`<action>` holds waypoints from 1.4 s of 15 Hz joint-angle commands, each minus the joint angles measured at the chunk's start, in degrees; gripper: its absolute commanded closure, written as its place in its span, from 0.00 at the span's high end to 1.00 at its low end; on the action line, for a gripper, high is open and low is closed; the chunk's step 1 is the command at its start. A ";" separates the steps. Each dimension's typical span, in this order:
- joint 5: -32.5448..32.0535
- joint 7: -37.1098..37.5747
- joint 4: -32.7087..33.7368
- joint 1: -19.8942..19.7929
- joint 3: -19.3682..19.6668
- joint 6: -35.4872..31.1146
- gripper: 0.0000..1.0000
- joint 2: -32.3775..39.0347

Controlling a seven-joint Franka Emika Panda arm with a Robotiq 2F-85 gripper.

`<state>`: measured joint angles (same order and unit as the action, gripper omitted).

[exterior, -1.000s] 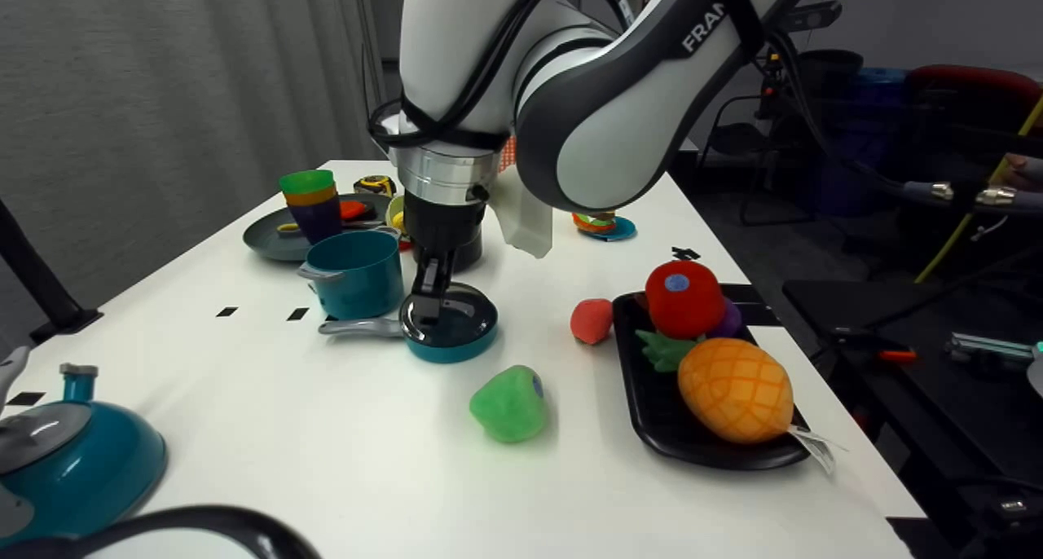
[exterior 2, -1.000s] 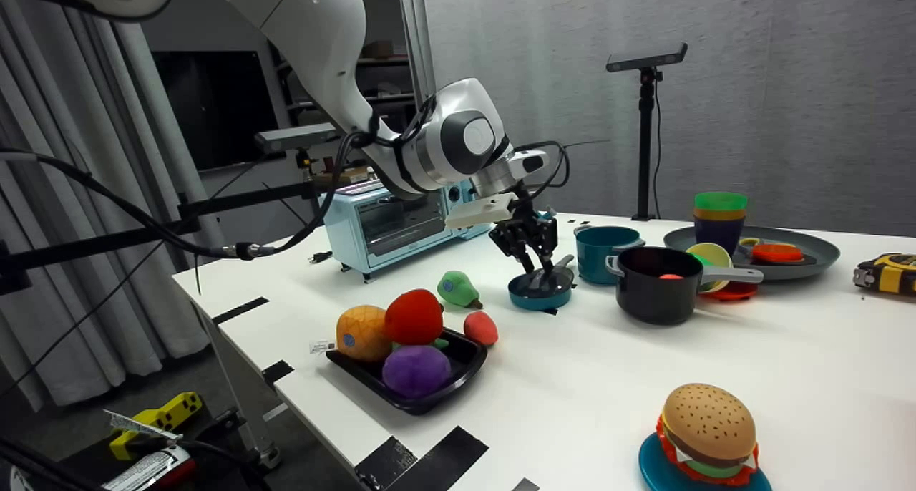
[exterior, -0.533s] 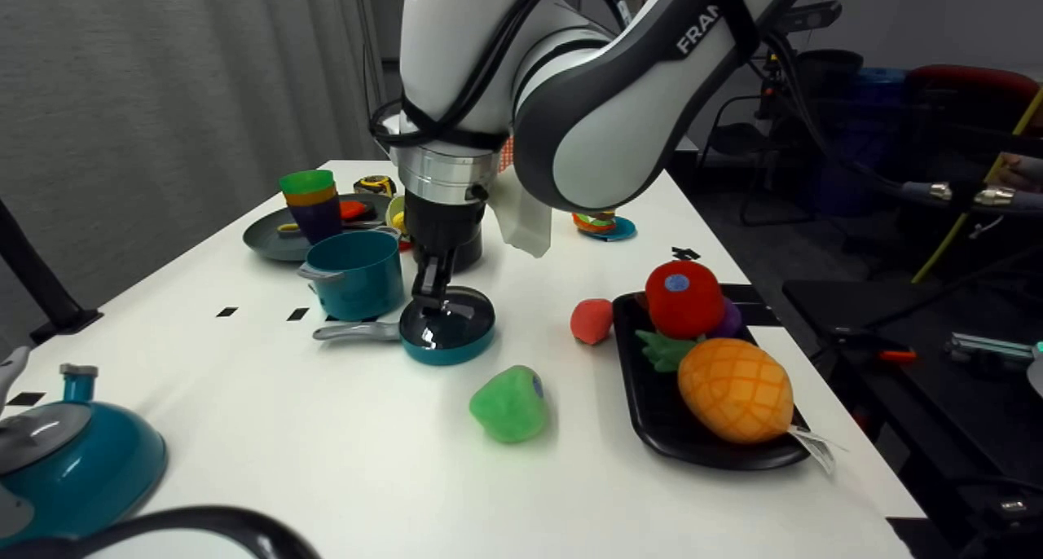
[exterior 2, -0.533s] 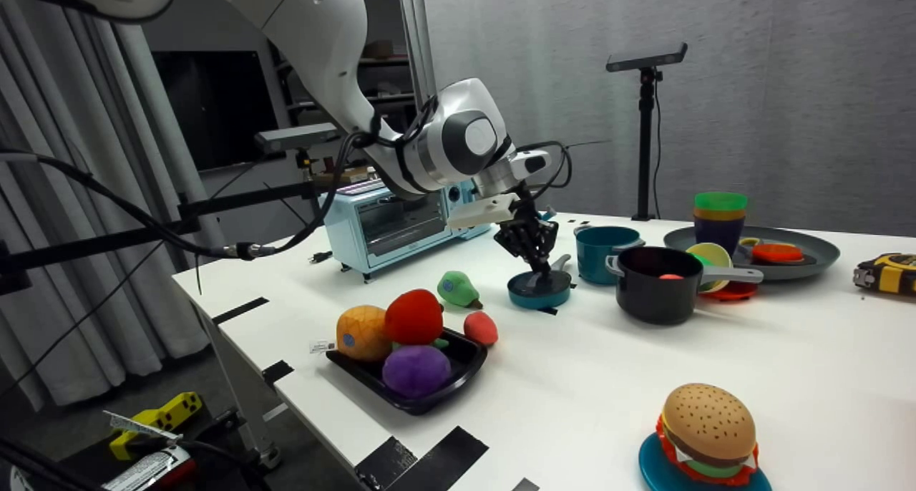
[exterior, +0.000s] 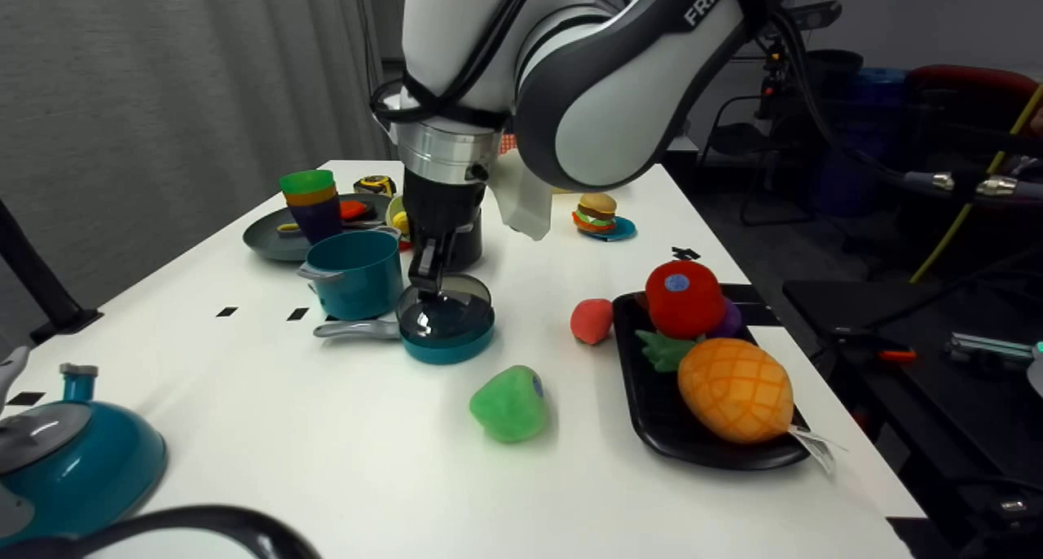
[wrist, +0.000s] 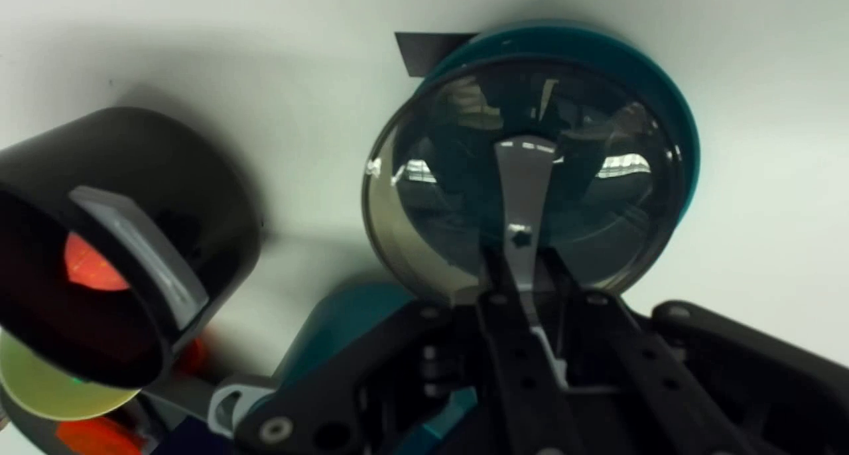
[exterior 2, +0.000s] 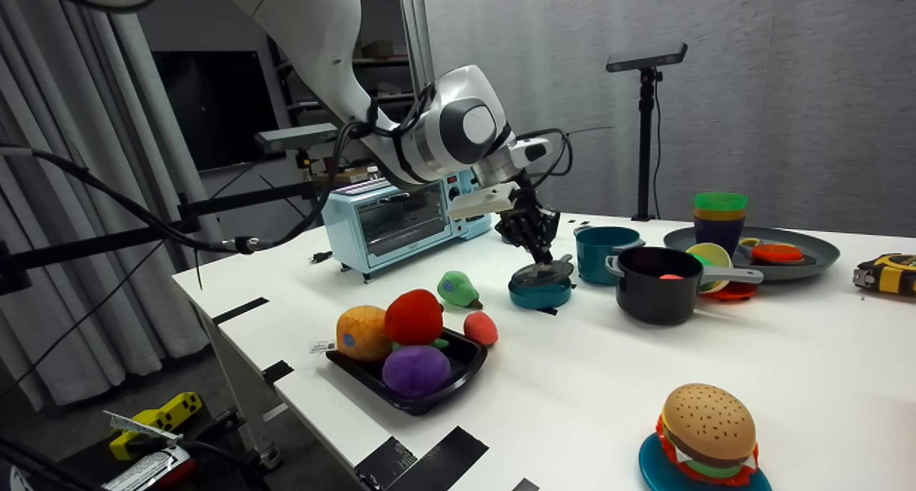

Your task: Pick up the lid from the pan and put it on the light blue pot.

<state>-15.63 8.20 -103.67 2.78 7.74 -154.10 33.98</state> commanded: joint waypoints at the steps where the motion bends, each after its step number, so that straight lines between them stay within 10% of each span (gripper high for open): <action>1: 0.58 0.31 -4.93 0.34 0.94 -1.77 0.04 -6.19; 21: 8.13 -3.18 3.54 -5.94 -0.17 5.30 0.04 -9.24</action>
<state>-9.20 6.87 -102.94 -2.25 8.82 -151.13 23.57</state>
